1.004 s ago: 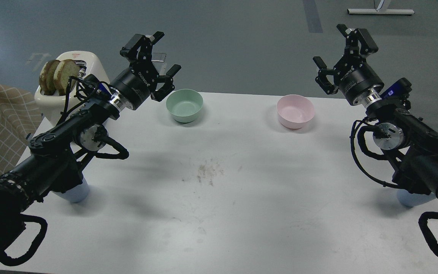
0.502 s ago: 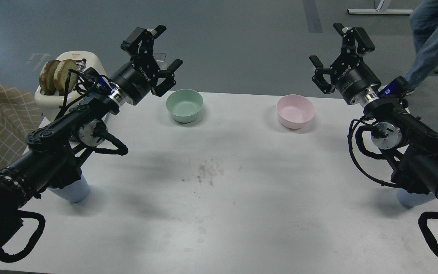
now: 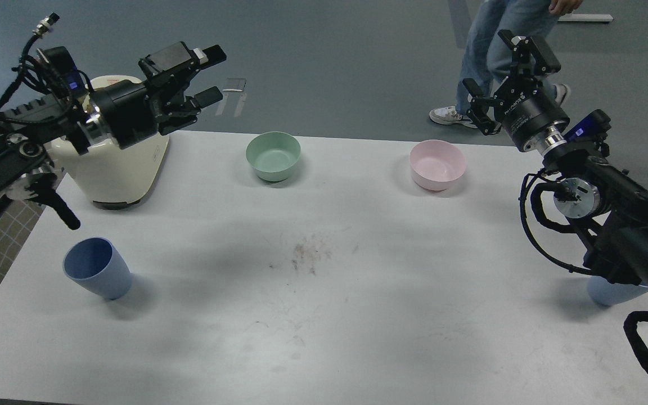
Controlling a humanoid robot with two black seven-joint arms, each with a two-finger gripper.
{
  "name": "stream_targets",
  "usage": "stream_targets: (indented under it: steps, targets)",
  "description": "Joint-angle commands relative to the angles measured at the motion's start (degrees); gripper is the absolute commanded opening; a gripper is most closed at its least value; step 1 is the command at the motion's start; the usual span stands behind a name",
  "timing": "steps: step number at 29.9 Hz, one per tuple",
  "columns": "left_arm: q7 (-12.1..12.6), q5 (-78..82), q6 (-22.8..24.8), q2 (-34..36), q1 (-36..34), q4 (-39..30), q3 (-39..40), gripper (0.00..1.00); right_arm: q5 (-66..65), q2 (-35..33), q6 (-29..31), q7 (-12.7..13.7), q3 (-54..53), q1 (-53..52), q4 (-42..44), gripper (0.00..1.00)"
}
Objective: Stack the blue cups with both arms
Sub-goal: 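Lower the left gripper to the blue cup nearest the left arm and grasp it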
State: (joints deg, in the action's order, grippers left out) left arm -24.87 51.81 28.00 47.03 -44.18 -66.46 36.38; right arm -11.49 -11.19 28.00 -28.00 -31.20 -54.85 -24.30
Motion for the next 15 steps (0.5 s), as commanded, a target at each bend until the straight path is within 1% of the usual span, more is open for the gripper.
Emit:
stream_targets:
  steps: [1,2,4,5,8,12,14,15]
  targets:
    - [-0.4,7.6,0.0,10.2,1.6,-6.5,-0.1,0.99,0.0,-0.1,0.0,0.0,0.0,0.0,-0.4,1.0]
    - [-1.5,11.3,0.0,13.6,2.1,-8.1,-0.2,0.99,-0.1,-0.4,0.0,0.0,0.1,0.0,-0.7,1.0]
    - [-3.1,15.1,0.0,16.9,3.1,-9.8,-0.2,0.99,-0.1,-0.5,0.0,0.0,0.1,0.0,-0.8,1.0]
    - [-3.1,19.2,0.0,20.2,4.6,-11.2,-0.3,0.99,-0.1,-0.5,0.0,0.0,0.1,0.0,-0.8,1.0]
    - [-3.1,28.9,0.0,26.6,7.7,-11.9,-0.5,0.99,-0.1,-0.5,0.0,0.0,0.1,0.0,-0.9,1.0]
    - [-3.1,36.2,0.0,31.7,9.6,-11.8,-2.2,0.99,-0.2,-0.6,0.0,0.0,0.2,0.2,-1.6,1.0]
    - [-3.1,38.1,-0.7,35.8,9.6,-11.9,-5.9,0.99,-0.2,-0.6,0.0,0.0,0.2,0.2,-1.8,1.0]
    - [-3.1,38.1,-1.4,36.6,9.6,-11.9,-7.1,0.99,-0.2,-0.7,0.0,0.0,0.2,0.3,-1.9,1.0]
